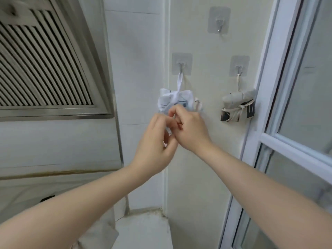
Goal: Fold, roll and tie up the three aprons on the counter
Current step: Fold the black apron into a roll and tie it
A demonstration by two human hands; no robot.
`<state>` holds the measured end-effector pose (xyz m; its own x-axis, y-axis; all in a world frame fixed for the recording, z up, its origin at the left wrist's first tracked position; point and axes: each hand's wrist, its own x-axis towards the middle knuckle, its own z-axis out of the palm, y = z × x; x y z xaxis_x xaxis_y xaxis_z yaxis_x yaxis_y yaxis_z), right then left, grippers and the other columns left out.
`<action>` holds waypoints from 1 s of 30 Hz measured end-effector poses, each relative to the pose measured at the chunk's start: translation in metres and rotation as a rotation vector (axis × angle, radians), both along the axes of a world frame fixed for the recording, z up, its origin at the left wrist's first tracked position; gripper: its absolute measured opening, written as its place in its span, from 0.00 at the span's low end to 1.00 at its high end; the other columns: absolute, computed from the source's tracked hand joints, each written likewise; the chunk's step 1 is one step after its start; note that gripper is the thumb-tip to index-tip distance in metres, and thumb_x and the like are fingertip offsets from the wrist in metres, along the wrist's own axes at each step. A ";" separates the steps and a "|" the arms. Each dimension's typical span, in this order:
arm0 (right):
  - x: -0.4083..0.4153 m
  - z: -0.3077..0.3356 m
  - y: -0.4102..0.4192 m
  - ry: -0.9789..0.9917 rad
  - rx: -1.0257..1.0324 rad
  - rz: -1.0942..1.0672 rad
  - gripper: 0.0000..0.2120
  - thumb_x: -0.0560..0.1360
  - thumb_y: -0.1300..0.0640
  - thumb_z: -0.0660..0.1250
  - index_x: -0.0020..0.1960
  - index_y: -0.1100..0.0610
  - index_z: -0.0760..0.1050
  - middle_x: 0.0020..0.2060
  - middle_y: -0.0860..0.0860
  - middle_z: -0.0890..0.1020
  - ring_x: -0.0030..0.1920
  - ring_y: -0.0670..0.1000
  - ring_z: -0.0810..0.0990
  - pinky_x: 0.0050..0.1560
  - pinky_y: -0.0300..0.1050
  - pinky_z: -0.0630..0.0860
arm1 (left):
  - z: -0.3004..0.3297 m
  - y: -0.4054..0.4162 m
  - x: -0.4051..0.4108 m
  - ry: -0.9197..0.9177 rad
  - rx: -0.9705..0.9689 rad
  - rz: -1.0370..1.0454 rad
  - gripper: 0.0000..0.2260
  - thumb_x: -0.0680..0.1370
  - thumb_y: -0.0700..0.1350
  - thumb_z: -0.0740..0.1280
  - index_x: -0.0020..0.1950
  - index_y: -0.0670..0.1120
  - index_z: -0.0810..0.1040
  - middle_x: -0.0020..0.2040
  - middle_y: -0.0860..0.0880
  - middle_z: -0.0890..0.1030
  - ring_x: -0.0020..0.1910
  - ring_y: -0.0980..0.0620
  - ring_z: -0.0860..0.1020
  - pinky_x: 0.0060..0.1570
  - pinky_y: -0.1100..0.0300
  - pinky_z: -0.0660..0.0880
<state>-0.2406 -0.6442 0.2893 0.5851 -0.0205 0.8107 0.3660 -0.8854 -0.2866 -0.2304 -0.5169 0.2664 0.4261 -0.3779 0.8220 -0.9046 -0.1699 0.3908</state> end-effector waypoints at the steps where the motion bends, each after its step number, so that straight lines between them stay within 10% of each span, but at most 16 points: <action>1: 0.002 -0.003 0.018 0.056 -0.034 0.015 0.06 0.72 0.59 0.61 0.47 0.58 0.75 0.27 0.45 0.73 0.34 0.54 0.72 0.33 0.45 0.67 | -0.003 0.018 0.002 -0.014 0.025 0.007 0.07 0.70 0.45 0.55 0.46 0.51 0.68 0.44 0.56 0.70 0.37 0.55 0.71 0.31 0.64 0.67; 13: 0.114 -0.123 0.286 0.574 -0.062 0.133 0.08 0.77 0.61 0.57 0.51 0.56 0.74 0.28 0.43 0.69 0.40 0.54 0.74 0.38 0.44 0.67 | -0.108 0.338 0.077 0.181 0.547 0.395 0.06 0.75 0.39 0.60 0.49 0.42 0.75 0.49 0.49 0.74 0.35 0.47 0.73 0.39 0.48 0.73; 19: 0.166 -0.198 0.347 0.970 -0.202 0.149 0.09 0.77 0.58 0.57 0.52 0.56 0.75 0.50 0.53 0.80 0.51 0.57 0.77 0.51 0.49 0.75 | -0.147 0.426 0.117 0.377 0.722 0.503 0.07 0.78 0.39 0.60 0.53 0.44 0.76 0.50 0.51 0.73 0.34 0.54 0.67 0.40 0.59 0.68; 23: 0.191 -0.242 0.355 1.171 -0.297 0.118 0.09 0.77 0.62 0.55 0.43 0.63 0.71 0.41 0.60 0.76 0.39 0.58 0.73 0.39 0.45 0.66 | -0.176 0.448 0.152 0.529 0.776 0.542 0.10 0.79 0.40 0.58 0.58 0.42 0.73 0.36 0.54 0.69 0.32 0.56 0.67 0.34 0.66 0.63; 28: 0.226 -0.295 0.357 1.364 -0.210 0.122 0.16 0.81 0.50 0.53 0.39 0.56 0.68 0.35 0.54 0.69 0.35 0.52 0.68 0.35 0.43 0.61 | -0.226 0.465 0.210 0.630 0.988 0.542 0.13 0.79 0.46 0.59 0.63 0.46 0.71 0.63 0.48 0.73 0.56 0.48 0.74 0.58 0.55 0.70; 30: 0.235 -0.313 0.358 1.423 -0.108 0.127 0.17 0.80 0.44 0.56 0.55 0.56 0.73 0.51 0.55 0.76 0.51 0.54 0.76 0.48 0.43 0.68 | -0.237 0.468 0.222 0.703 1.001 0.492 0.14 0.79 0.44 0.59 0.64 0.45 0.71 0.64 0.47 0.71 0.58 0.48 0.73 0.58 0.58 0.68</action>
<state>-0.0056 -0.2865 -0.0239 0.8792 0.1157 -0.4622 -0.0932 -0.9096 -0.4050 -0.0089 -0.0486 0.0289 0.9118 -0.3729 -0.1721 -0.3224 -0.9094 0.2627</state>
